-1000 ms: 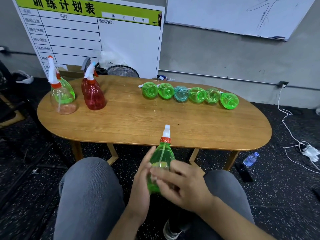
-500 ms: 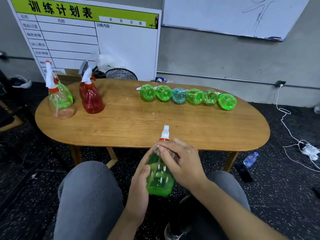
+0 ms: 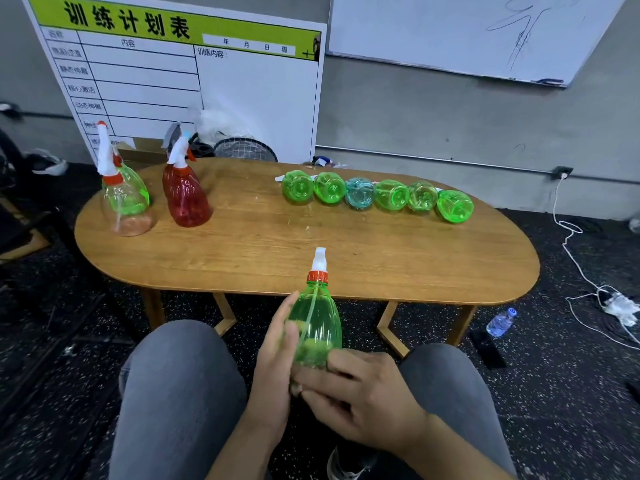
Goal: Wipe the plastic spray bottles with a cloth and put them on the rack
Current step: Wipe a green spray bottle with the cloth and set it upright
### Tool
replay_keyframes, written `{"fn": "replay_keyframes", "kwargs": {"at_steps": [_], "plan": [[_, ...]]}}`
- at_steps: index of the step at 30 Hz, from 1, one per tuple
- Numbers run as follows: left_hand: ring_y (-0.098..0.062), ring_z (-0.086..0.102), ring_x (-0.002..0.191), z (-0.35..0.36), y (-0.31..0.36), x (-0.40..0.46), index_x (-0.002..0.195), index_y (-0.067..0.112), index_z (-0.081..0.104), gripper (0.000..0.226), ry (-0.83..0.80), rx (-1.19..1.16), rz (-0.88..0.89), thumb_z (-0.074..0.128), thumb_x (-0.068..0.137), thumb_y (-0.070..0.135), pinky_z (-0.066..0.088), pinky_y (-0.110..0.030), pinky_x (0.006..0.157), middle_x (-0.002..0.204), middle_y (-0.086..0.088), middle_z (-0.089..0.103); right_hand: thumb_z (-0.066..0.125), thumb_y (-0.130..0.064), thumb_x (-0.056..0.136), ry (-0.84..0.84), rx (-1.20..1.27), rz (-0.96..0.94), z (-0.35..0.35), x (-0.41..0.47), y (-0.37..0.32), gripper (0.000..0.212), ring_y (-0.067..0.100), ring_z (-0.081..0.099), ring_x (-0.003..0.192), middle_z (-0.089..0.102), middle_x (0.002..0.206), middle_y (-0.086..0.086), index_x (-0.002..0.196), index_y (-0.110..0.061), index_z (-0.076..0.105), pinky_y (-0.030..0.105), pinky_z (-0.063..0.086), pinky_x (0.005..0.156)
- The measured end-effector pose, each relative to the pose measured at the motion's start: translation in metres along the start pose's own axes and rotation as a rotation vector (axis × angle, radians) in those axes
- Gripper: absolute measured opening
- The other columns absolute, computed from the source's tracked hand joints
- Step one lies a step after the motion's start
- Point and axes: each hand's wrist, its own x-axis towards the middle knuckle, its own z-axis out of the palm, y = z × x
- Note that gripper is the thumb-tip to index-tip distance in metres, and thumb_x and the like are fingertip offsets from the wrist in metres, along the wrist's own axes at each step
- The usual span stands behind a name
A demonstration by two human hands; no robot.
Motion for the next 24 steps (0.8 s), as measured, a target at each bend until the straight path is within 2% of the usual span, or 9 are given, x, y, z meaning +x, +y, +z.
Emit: {"fn": "replay_keyframes", "kwargs": {"at_steps": [3, 5, 7, 8, 12, 15, 19, 22, 24], "plan": [[-0.034, 0.07, 0.122, -0.002, -0.002, 0.002, 0.152, 0.044, 0.05, 0.086, 0.014, -0.027, 0.006, 0.08, 0.077, 0.072, 0.054, -0.054, 0.102, 0.135, -0.01, 0.072, 0.073, -0.02, 0.099, 0.079, 0.12, 0.153, -0.003, 0.001, 0.007, 0.025, -0.007, 0.047, 0.07, 0.057, 0.09, -0.011, 0.123, -0.018, 0.077, 0.007, 0.037, 0.066], [-0.033, 0.073, 0.116, -0.002, -0.002, 0.003, 0.151, 0.044, 0.051, 0.074, 0.019, -0.054, 0.013, 0.078, 0.083, 0.058, 0.059, -0.051, 0.088, 0.132, -0.01, 0.072, 0.067, -0.026, 0.103, 0.143, 0.127, 0.246, -0.006, 0.005, 0.019, 0.027, -0.003, 0.045, 0.063, 0.054, 0.084, -0.01, 0.13, -0.021, 0.073, 0.01, 0.035, 0.056], [-0.032, 0.074, 0.111, 0.001, -0.003, 0.003, 0.152, 0.041, 0.051, 0.066, -0.002, -0.084, -0.005, 0.069, 0.089, 0.048, 0.061, -0.043, 0.07, 0.133, -0.008, 0.072, 0.063, -0.031, 0.104, 0.212, 0.07, 0.323, -0.013, 0.011, 0.034, 0.03, 0.003, 0.048, 0.06, 0.054, 0.082, -0.01, 0.131, -0.023, 0.071, 0.02, 0.041, 0.046], [-0.032, 0.074, 0.113, 0.002, -0.003, 0.003, 0.152, 0.04, 0.051, 0.064, -0.014, -0.096, -0.017, 0.065, 0.09, 0.045, 0.061, -0.041, 0.068, 0.134, -0.008, 0.071, 0.062, -0.033, 0.103, 0.236, 0.048, 0.361, -0.016, 0.015, 0.04, 0.031, 0.005, 0.05, 0.06, 0.055, 0.082, -0.011, 0.13, -0.022, 0.072, 0.026, 0.043, 0.046], [-0.031, 0.073, 0.118, 0.003, -0.005, 0.002, 0.152, 0.041, 0.05, 0.055, -0.042, -0.098, -0.017, 0.05, 0.097, 0.046, 0.062, -0.04, 0.075, 0.133, -0.005, 0.074, 0.059, -0.036, 0.103, 0.269, 0.058, 0.434, -0.022, 0.032, 0.051, 0.032, 0.01, 0.051, 0.062, 0.054, 0.077, -0.006, 0.128, -0.022, 0.075, 0.029, 0.043, 0.052], [-0.027, 0.071, 0.123, 0.003, -0.007, 0.003, 0.15, 0.041, 0.052, 0.049, -0.056, -0.075, -0.011, 0.052, 0.101, 0.043, 0.061, -0.037, 0.088, 0.134, -0.003, 0.073, 0.058, -0.038, 0.104, 0.249, 0.073, 0.425, -0.021, 0.043, 0.049, 0.032, 0.011, 0.051, 0.063, 0.054, 0.078, -0.007, 0.128, -0.024, 0.075, 0.03, 0.043, 0.054], [-0.025, 0.069, 0.128, 0.003, -0.009, 0.003, 0.156, 0.036, 0.047, 0.054, -0.071, -0.019, 0.018, 0.042, 0.102, 0.04, 0.058, -0.049, 0.099, 0.141, 0.0, 0.07, 0.059, -0.037, 0.104, 0.186, 0.072, 0.398, -0.011, 0.049, 0.041, 0.029, 0.011, 0.052, 0.062, 0.055, 0.078, -0.008, 0.124, -0.024, 0.077, 0.034, 0.046, 0.053], [-0.026, 0.066, 0.132, 0.001, -0.01, 0.003, 0.154, 0.034, 0.049, 0.044, -0.029, -0.036, 0.024, 0.042, 0.111, 0.032, 0.053, -0.052, 0.106, 0.144, -0.001, 0.068, 0.06, -0.035, 0.104, 0.162, 0.054, 0.383, -0.001, 0.042, 0.03, 0.027, 0.008, 0.051, 0.06, 0.054, 0.079, -0.01, 0.123, -0.027, 0.076, 0.031, 0.046, 0.05], [-0.027, 0.068, 0.129, 0.001, -0.01, 0.002, 0.154, 0.035, 0.049, 0.048, 0.0, -0.056, 0.007, 0.038, 0.107, 0.032, 0.055, -0.049, 0.103, 0.138, -0.002, 0.071, 0.064, -0.031, 0.103, 0.133, 0.057, 0.314, 0.002, 0.032, 0.019, 0.024, 0.003, 0.049, 0.061, 0.053, 0.083, -0.01, 0.123, -0.025, 0.077, 0.021, 0.046, 0.053]]}}
